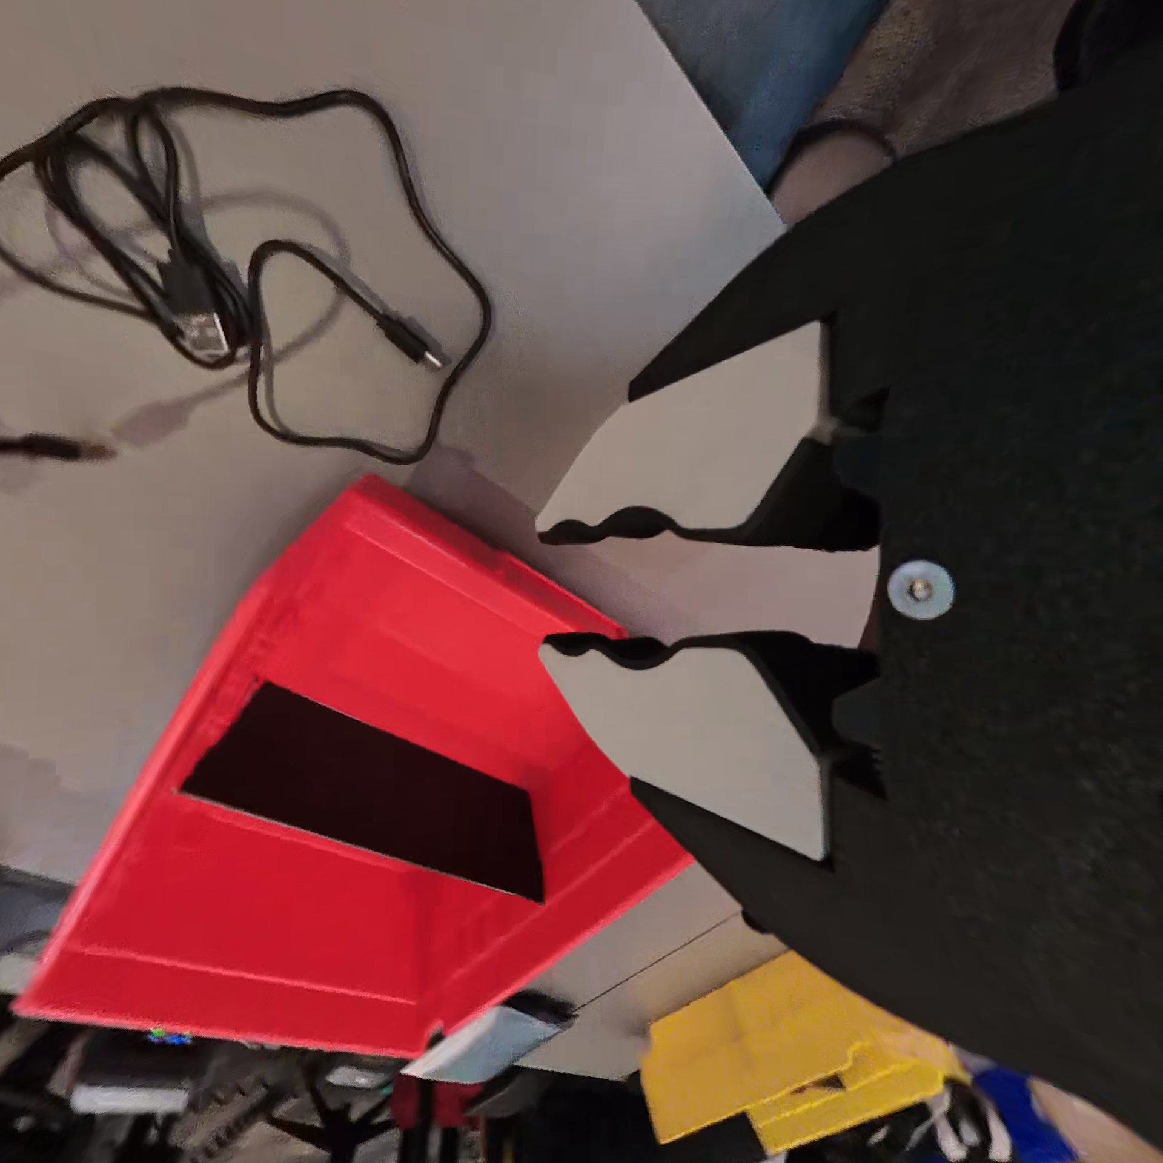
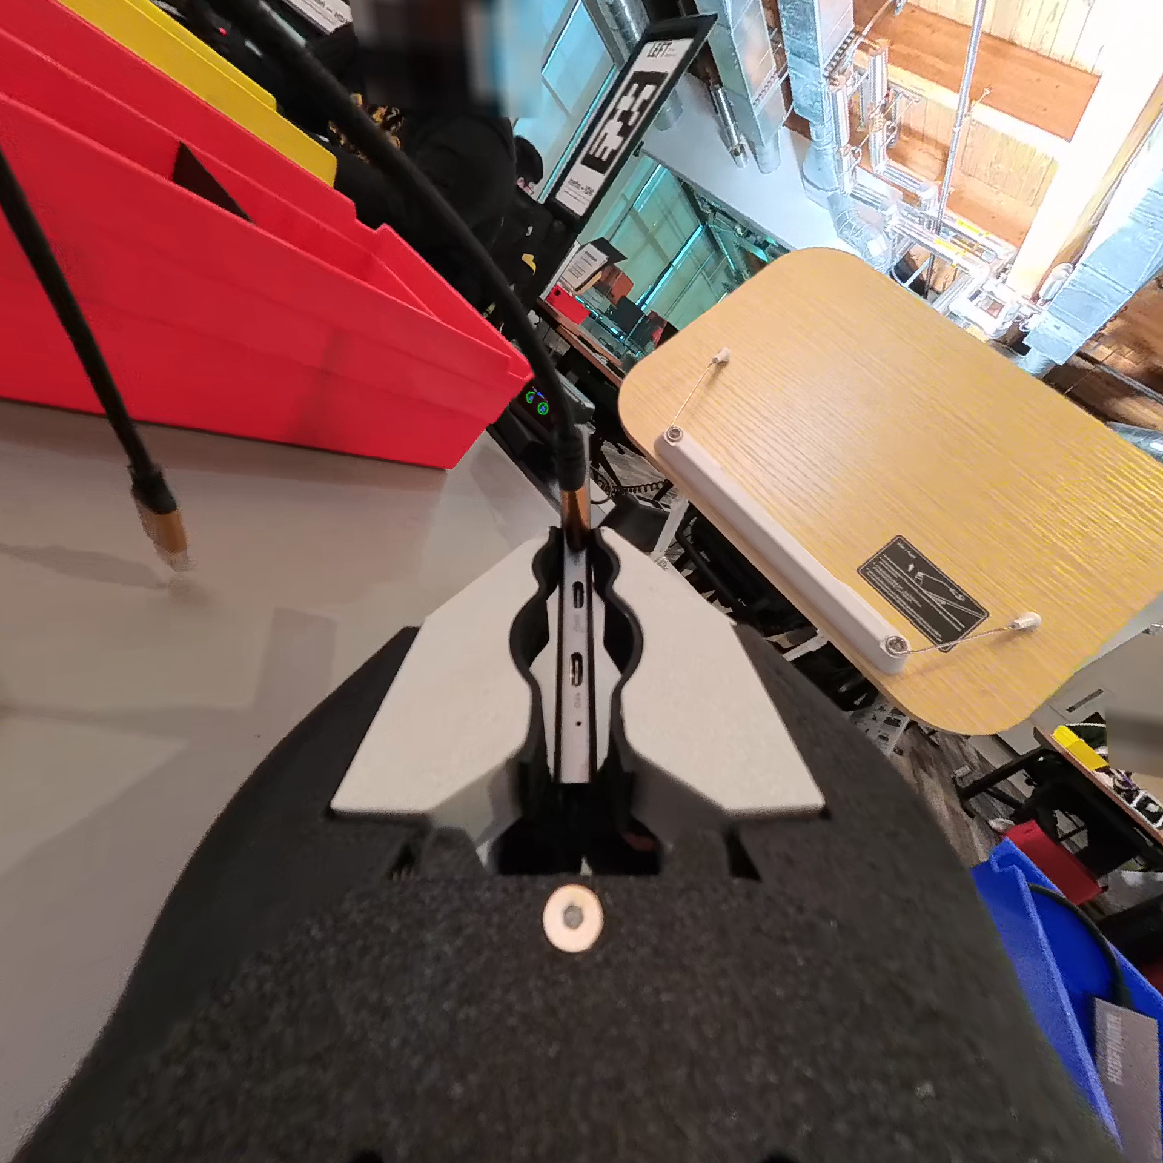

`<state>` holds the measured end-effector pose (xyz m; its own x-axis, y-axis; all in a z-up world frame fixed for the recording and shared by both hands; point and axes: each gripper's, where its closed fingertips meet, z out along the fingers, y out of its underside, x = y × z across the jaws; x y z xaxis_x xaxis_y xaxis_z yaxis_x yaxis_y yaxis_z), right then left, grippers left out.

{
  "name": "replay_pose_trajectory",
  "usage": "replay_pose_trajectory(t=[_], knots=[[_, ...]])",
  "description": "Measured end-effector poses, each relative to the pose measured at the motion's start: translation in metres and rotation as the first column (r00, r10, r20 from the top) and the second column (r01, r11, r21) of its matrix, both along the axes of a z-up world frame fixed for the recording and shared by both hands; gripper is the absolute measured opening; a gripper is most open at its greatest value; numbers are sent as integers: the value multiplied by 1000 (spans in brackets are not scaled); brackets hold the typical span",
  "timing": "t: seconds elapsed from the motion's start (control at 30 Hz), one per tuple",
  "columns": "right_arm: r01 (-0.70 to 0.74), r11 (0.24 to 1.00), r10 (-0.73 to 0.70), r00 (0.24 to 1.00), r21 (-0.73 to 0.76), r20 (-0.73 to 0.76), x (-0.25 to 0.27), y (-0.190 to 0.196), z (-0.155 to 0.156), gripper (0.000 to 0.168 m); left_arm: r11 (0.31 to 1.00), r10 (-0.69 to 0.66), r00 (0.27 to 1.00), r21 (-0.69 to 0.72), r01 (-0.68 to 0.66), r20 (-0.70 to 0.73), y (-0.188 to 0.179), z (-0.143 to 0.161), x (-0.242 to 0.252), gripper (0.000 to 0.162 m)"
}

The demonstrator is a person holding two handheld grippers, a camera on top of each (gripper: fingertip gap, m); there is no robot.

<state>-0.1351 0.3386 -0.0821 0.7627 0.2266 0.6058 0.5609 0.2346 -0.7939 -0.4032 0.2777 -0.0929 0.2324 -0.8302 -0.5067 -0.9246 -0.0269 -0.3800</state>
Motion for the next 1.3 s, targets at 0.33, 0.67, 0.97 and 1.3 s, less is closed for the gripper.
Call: replay_pose_trajectory(t=[0.33,0.67,0.97,1.3], knots=[[2,1000,-2,1000,-11,-6,2,2,-2,8,932,-143,953,-289,221,267,-50,-55,69,32],[-15,998,19,996,-58,84,-5,3,-17,8,935,-97,974,-318,160,205,-58,-102,110,3],[-73,978,164,851,-197,498,-38,-8,-81,8,917,-144,883,-275,288,446,-83,-48,109,2],[-195,870,314,927,-453,203,-56,-32,-90,27,893,-158,722,-214,395,674,-107,-22,99,2]])
